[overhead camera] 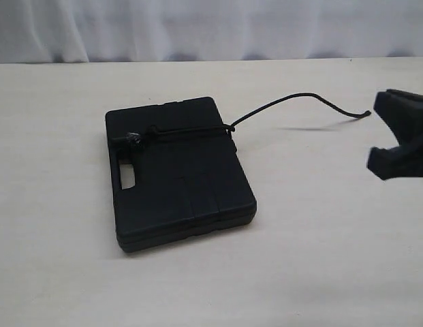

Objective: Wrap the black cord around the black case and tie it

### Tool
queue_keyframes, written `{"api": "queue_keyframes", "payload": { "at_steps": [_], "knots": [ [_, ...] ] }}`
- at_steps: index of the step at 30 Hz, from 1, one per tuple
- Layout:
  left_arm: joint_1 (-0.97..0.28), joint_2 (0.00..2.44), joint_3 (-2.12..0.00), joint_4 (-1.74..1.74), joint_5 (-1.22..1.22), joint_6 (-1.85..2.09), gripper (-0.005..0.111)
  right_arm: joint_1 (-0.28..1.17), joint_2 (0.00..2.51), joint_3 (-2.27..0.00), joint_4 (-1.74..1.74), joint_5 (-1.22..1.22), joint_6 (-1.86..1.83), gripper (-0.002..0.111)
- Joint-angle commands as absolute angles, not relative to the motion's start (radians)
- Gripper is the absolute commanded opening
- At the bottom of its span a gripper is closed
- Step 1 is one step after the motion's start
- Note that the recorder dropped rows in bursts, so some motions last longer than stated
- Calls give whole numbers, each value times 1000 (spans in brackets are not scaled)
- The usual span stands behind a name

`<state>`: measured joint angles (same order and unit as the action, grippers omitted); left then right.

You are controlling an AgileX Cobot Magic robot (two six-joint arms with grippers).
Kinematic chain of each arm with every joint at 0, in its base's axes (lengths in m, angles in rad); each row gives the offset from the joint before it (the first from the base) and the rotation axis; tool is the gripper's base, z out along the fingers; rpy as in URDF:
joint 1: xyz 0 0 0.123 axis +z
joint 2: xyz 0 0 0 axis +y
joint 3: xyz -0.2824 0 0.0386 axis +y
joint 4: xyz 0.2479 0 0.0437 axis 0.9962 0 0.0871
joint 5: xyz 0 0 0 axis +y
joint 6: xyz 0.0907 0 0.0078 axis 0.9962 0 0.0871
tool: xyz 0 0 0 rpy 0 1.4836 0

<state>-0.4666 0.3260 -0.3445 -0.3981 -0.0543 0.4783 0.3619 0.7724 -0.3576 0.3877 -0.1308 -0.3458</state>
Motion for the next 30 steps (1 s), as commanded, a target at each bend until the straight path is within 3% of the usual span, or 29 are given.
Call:
{"api": "queue_keyframes", "payload": {
  "at_steps": [1, 15, 30],
  "knots": [
    [-463, 216, -321, -409, -48, 415, 0, 364, 576, -277, 389, -153, -316, 4],
    [-463, 149, -321, -405, 32, 415, 0, 364, 198, -215, 389, 20, -220, 4],
    [-463, 149, -321, -405, 32, 415, 0, 364, 159, -215, 389, 101, -222, 4]
  ]
}}
